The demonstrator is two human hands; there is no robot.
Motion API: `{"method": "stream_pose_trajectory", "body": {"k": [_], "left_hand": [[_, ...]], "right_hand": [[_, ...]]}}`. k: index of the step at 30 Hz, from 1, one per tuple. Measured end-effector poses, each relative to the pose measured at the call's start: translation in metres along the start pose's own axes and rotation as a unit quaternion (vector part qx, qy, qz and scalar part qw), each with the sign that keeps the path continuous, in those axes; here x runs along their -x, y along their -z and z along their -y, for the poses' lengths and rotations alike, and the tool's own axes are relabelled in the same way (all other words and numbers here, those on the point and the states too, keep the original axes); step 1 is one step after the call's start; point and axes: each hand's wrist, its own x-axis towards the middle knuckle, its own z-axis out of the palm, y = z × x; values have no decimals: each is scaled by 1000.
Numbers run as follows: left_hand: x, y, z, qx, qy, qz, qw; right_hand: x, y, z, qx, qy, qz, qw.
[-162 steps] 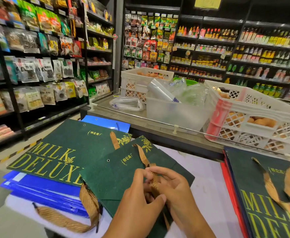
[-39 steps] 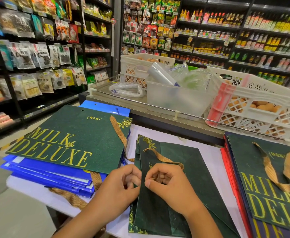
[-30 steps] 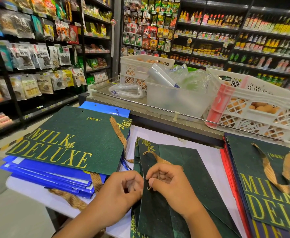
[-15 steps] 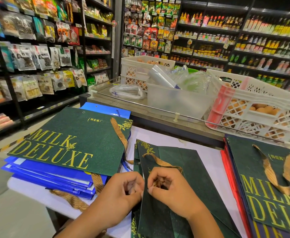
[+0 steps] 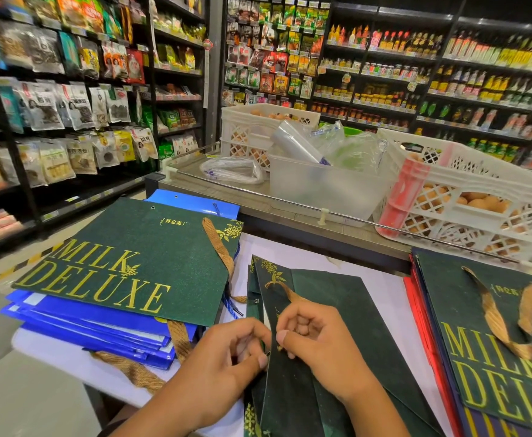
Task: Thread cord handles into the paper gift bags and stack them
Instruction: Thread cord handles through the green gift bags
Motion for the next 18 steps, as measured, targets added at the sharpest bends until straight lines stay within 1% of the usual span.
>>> {"method": "stream_pose_trajectory", "body": {"k": [5, 8, 13, 18], "left_hand": [[1, 0, -3, 1, 10, -9, 1000], [0, 0, -5, 8, 23, -15, 1000], [0, -1, -6, -15, 24, -27, 999], [1, 0, -10, 19, 39, -19, 999]], "right_hand": [[0, 1, -3, 5, 7, -8, 1000], [0, 1, -6, -8, 17, -36, 999], [-1, 2, -6, -31, 22, -73, 997], [-2, -1, -4, -38, 2, -122, 992]]}}
